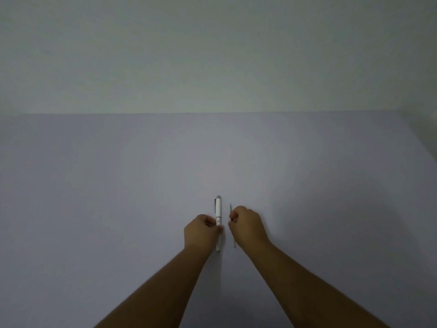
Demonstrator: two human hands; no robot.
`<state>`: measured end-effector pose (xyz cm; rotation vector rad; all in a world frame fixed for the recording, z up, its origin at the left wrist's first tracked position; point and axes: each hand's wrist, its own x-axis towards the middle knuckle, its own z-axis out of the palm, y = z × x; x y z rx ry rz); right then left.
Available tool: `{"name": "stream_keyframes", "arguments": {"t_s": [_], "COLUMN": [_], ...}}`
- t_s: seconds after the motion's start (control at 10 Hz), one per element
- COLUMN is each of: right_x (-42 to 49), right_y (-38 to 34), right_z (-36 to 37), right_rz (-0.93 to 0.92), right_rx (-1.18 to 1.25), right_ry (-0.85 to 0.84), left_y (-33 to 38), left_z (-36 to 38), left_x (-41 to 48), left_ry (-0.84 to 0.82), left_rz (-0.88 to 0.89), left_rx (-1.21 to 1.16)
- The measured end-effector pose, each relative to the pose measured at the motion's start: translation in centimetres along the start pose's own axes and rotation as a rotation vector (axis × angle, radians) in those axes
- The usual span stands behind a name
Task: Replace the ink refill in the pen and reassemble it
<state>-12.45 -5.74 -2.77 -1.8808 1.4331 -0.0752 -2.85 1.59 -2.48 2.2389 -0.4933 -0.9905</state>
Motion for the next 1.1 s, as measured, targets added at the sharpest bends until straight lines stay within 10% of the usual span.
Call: {"name": "stream_keyframes", "arguments": {"t_s": [1.1], "right_x": [-0.7], "right_y": [0.2], "right_z": [-0.5], "right_rz": [0.024], "right_rx": [0.089], "right_ry": [0.072], "left_y": [-0.7], "left_z": [-1.4], "left_x": [0.1], "left_ry": [0.022], "left_rz": [0.021], "left_rx": [0.033]}}
